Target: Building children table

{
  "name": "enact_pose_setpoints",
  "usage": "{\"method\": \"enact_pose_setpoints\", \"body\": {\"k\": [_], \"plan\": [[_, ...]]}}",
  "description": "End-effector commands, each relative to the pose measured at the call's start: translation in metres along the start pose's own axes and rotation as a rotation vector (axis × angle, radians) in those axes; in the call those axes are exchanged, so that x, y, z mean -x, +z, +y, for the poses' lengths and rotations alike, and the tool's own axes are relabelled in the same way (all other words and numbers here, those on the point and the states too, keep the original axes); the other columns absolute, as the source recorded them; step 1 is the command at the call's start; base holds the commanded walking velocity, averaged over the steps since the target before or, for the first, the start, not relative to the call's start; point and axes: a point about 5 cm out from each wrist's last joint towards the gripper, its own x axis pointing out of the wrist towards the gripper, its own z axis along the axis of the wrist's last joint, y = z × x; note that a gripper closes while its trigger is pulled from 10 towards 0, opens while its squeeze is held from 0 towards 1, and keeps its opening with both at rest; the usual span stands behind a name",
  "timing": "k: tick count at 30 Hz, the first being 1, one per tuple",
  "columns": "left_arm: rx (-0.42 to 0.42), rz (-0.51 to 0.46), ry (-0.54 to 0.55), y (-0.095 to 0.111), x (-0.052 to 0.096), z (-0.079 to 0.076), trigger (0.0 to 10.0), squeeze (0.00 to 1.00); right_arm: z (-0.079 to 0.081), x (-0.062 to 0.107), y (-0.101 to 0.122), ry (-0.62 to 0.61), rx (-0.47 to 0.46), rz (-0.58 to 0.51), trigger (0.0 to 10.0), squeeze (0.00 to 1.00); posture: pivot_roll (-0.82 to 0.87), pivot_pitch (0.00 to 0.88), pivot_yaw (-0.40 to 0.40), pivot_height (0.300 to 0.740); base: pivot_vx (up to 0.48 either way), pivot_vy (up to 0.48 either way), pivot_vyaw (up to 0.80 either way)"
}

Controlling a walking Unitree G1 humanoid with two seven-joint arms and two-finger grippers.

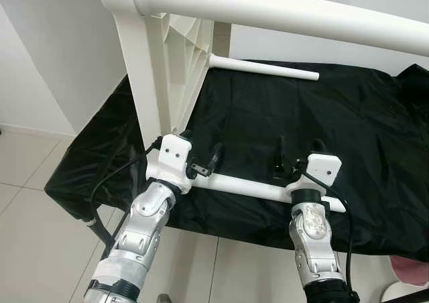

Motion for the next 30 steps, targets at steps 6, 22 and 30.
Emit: {"method": "enact_pose_setpoints", "body": {"k": [6,22,30], "plan": [[0.018,0.005,-0.094,-0.003,0.005,-0.012,10.0,1.00,0.000,0.003,0.003,0.037,0.028,-0.019,10.0,1.00,0.06,0.017,-0.005,0.740,0.000,0.000,0.00],[-0.010,0.129,-0.350,-0.009,0.037,-0.043,10.0,0.00,-0.018,0.008,0.041,-0.026,0.376,-0.233,10.0,0.00,0.07,0.083,-0.031,0.740,0.000,0.000,0.00],[0.021,0.161,-0.318,-0.005,0.042,-0.035,10.0,0.00,-0.008,0.014,0.058,0.046,0.496,-0.358,10.0,0.00,0.07,0.096,-0.040,0.740,0.000,0.000,0.00]]}}
